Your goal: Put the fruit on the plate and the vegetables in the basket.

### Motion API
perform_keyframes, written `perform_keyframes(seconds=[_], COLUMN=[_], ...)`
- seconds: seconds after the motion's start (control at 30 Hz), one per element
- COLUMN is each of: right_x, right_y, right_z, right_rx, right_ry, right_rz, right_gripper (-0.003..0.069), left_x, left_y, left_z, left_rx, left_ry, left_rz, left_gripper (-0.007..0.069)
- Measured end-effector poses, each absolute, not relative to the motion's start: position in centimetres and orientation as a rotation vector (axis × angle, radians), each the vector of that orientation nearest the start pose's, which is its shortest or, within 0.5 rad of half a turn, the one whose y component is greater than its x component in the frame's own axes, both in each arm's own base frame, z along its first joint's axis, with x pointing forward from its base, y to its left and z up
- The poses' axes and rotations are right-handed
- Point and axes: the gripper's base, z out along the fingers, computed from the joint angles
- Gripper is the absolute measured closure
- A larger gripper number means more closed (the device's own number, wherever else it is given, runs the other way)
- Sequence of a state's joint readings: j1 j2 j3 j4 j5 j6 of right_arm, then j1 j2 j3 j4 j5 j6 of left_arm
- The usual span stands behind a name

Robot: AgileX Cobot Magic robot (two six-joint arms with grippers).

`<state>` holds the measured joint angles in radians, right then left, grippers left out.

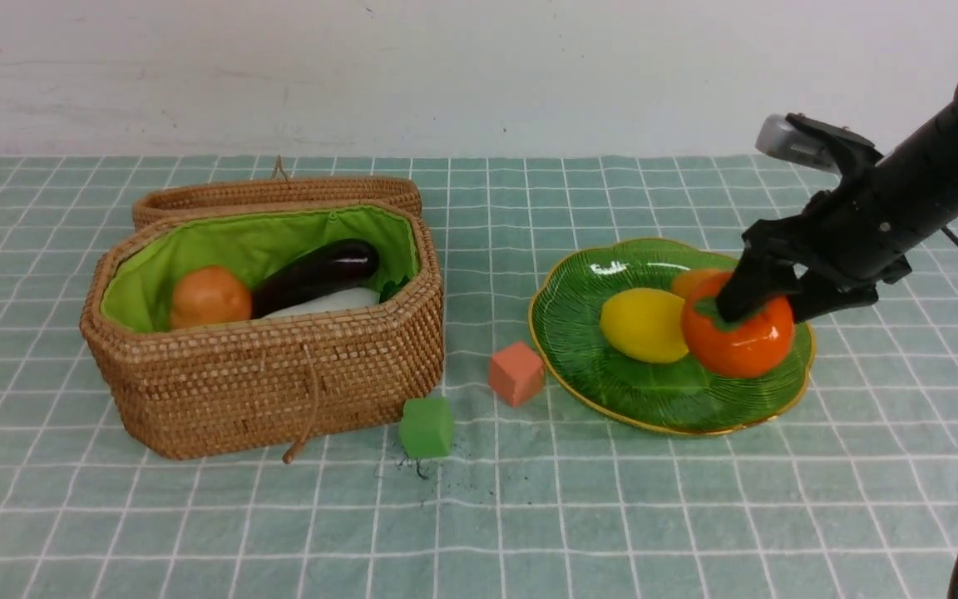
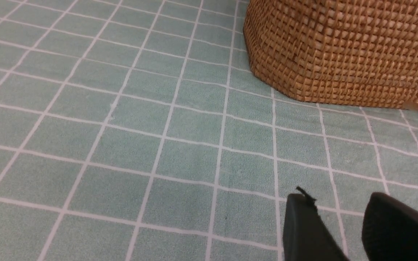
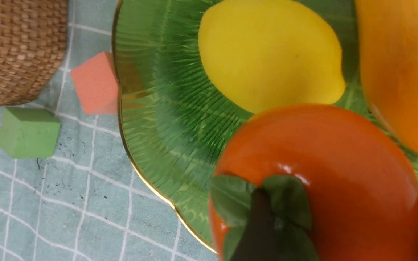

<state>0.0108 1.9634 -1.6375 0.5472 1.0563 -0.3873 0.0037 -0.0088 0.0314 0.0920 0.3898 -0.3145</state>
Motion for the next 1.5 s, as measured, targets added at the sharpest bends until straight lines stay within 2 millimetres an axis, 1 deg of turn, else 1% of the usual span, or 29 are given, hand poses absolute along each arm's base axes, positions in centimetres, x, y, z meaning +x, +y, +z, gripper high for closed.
perform_keyframes(seconds=[0.03, 0.07, 0.1, 0.13, 0.2, 0.23, 0.33, 0.43, 0.47, 0.5, 0.6, 0.63, 0.67, 0.7, 0.73, 0.77, 0.83, 0.87, 0.9, 0.93, 1.0, 1.03, 1.07, 1.13, 1.2, 1.33, 1.43, 1.47, 1.5], right_x=[42.0, 41.9, 41.8, 41.5, 41.2, 40.6, 38.2, 35.8, 35.4, 33.9, 30.3, 28.0, 27.3, 25.6, 23.3, 21.8, 18.7, 17.9, 17.8, 16.3, 15.3, 14.4, 14.1, 12.5, 11.5, 10.2, 9.7, 9.5, 9.6], right_y=[4.6, 4.6, 4.6, 4.6, 4.5, 4.5, 4.6, 4.6, 4.6, 4.5, 4.3, 4.1, 4.1, 4.0, 3.8, 3.6, 3.1, 2.9, 2.9, 2.5, 2.3, 2.2, 2.2, 2.2, 2.2, 2.2, 2.0, 1.7, 1.7], right_z=[25.5, 25.7, 26.0, 26.9, 27.6, 28.9, 32.7, 35.5, 36.0, 37.7, 40.6, 42.1, 42.4, 43.2, 43.8, 43.8, 43.4, 42.8, 42.7, 41.7, 41.3, 40.4, 40.3, 39.6, 39.3, 39.4, 39.5, 39.5, 39.4], right_rx=[-0.258, -0.259, -0.262, -0.267, -0.273, -0.286, -0.340, -0.391, -0.395, -0.386, -0.327, -0.308, -0.303, -0.293, -0.284, -0.288, -0.293, -0.293, -0.293, -0.267, -0.235, -0.192, -0.188, -0.142, -0.132, -0.145, -0.186, -0.220, -0.221], right_ry=[2.702, 2.696, 2.690, 2.670, 2.656, 2.629, 2.588, 2.568, 2.561, 2.535, 2.489, 2.456, 2.447, 2.427, 2.409, 2.402, 2.399, 2.415, 2.417, 2.433, 2.435, 2.452, 2.453, 2.457, 2.452, 2.418, 2.401, 2.392, 2.391], right_rz=[0.628, 0.627, 0.623, 0.616, 0.610, 0.595, 0.592, 0.591, 0.588, 0.570, 0.528, 0.510, 0.505, 0.490, 0.460, 0.430, 0.347, 0.322, 0.315, 0.268, 0.255, 0.258, 0.260, 0.279, 0.286, 0.275, 0.230, 0.170, 0.165], right_gripper=[0.0093, 0.0041, 0.0012, -0.0013, -0.0017, -0.0015, 0.0034, 0.0099, 0.0106, 0.0146, 0.0258, 0.0326, 0.0351, 0.0417, 0.0529, 0.0594, 0.0664, 0.0671, 0.0673, 0.0675, 0.0675, 0.0675, 0.0675, 0.0675, 0.0675, 0.0674, 0.0673, 0.0673, 0.0673], left_x=[5.2, 5.2, 5.2, 5.2, 5.2, 5.2, 5.2, 5.2, 5.2, 5.2, 5.2, 5.2, 5.2, 5.2, 5.2, 5.2, 5.2, 5.2, 5.2, 5.2, 5.2, 5.2, 5.2, 5.2, 5.2, 5.2, 5.2, 5.2, 5.2], left_y=[0.3, 0.3, 0.3, 0.3, 0.3, 0.3, 0.3, 0.3, 0.3, 0.3, 0.3, 0.3, 0.3, 0.3, 0.3, 0.3, 0.3, 0.3, 0.3, 0.3, 0.3, 0.3, 0.3, 0.3, 0.3, 0.3, 0.3, 0.3, 0.3], left_z=[16.8, 16.8, 16.8, 16.8, 16.8, 16.8, 16.8, 16.8, 16.8, 16.8, 16.8, 16.8, 16.8, 16.8, 16.8, 16.8, 16.8, 16.8, 16.8, 16.8, 16.8, 16.8, 16.8, 16.8, 16.8, 16.8, 16.8, 16.8, 16.8], left_rx=[-0.244, -0.244, -0.244, -0.244, -0.244, -0.244, -0.244, -0.244, -0.244, -0.244, -0.244, -0.244, -0.244, -0.244, -0.244, -0.244, -0.244, -0.244, -0.244, -0.244, -0.244, -0.244, -0.244, -0.244, -0.244, -0.244, -0.244, -0.244, -0.244], left_ry=[1.880, 1.880, 1.880, 1.880, 1.880, 1.880, 1.880, 1.880, 1.880, 1.880, 1.880, 1.880, 1.880, 1.880, 1.880, 1.880, 1.880, 1.880, 1.880, 1.880, 1.880, 1.880, 1.880, 1.880, 1.880, 1.880, 1.880, 1.880, 1.880], left_rz=[-0.121, -0.121, -0.121, -0.121, -0.121, -0.121, -0.121, -0.121, -0.121, -0.121, -0.121, -0.121, -0.121, -0.121, -0.121, -0.121, -0.121, -0.121, -0.121, -0.121, -0.121, -0.121, -0.121, -0.121, -0.121, -0.121, -0.121, -0.121, -0.121], left_gripper=[0.0386, 0.0386, 0.0386, 0.0386, 0.0386, 0.0386, 0.0386, 0.0386, 0.0386, 0.0386, 0.0386, 0.0386, 0.0386, 0.0386, 0.0386, 0.0386, 0.0386, 0.0386, 0.0386, 0.0386, 0.0386, 0.0386, 0.0386, 0.0386, 0.0386, 0.0386, 0.0386, 0.0386, 0.0386])
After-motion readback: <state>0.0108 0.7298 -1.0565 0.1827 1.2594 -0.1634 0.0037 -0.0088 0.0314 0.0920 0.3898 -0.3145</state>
